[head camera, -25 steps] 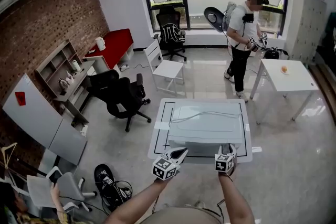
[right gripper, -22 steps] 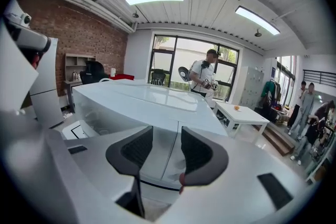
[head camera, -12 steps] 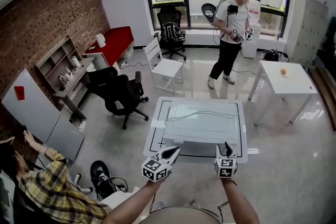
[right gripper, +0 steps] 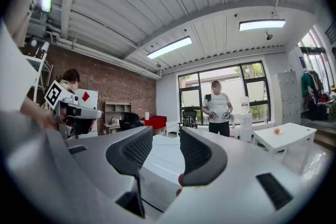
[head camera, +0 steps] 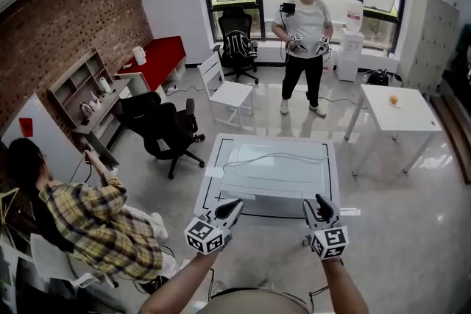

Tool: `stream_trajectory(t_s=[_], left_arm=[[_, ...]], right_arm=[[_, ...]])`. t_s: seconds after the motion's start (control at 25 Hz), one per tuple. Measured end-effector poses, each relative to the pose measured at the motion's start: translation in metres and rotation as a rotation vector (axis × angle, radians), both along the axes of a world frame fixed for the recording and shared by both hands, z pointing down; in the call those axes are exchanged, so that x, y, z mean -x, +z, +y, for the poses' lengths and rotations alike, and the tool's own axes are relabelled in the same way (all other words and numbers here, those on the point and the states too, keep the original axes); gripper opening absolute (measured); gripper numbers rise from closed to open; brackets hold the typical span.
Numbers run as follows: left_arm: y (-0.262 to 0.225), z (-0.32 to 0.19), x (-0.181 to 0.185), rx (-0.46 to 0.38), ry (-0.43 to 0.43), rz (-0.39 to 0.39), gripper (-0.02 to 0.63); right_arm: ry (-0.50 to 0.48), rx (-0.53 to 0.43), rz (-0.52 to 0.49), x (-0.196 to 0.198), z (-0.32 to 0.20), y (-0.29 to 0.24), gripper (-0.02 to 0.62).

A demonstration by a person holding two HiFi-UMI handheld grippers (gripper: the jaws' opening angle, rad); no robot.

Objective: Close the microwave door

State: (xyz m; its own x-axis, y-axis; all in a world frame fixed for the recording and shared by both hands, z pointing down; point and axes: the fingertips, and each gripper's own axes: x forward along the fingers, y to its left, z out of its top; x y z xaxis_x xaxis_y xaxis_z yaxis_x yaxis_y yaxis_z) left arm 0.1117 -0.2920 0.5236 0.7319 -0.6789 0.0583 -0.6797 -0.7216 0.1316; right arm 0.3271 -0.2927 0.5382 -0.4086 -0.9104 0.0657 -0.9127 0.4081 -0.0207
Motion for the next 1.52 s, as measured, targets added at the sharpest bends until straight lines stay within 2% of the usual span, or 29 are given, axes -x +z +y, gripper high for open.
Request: stream_trajectory(t_s=[0.16,0.32,0.64,1.52], left_arm=[[-0.015,0.005,-0.004,-0.045,-0.008,-0.013,0.005],[-0.019,0.009,-0.002,-0.07,-0.028,-0.03,0.005],[-0.006,0.005,0.015,-0.028,-0.072,0.005,0.005],[0.001,0.009,0.019,-0.006,-0.081,-0.035,0.005]], right_arm=[[-0.054,-0.026,-0.005,-0.007,0.015,-0.017,0.167],[-0.067,-0.02,-0.009,-0.02,0.027,-0.021,0.167],[-0.08,0.006,0.002,-0.027,0.034,-0.007,0.167],[-0.078,-0.018,0.067,-0.018,0.028,-0.007,0.167]])
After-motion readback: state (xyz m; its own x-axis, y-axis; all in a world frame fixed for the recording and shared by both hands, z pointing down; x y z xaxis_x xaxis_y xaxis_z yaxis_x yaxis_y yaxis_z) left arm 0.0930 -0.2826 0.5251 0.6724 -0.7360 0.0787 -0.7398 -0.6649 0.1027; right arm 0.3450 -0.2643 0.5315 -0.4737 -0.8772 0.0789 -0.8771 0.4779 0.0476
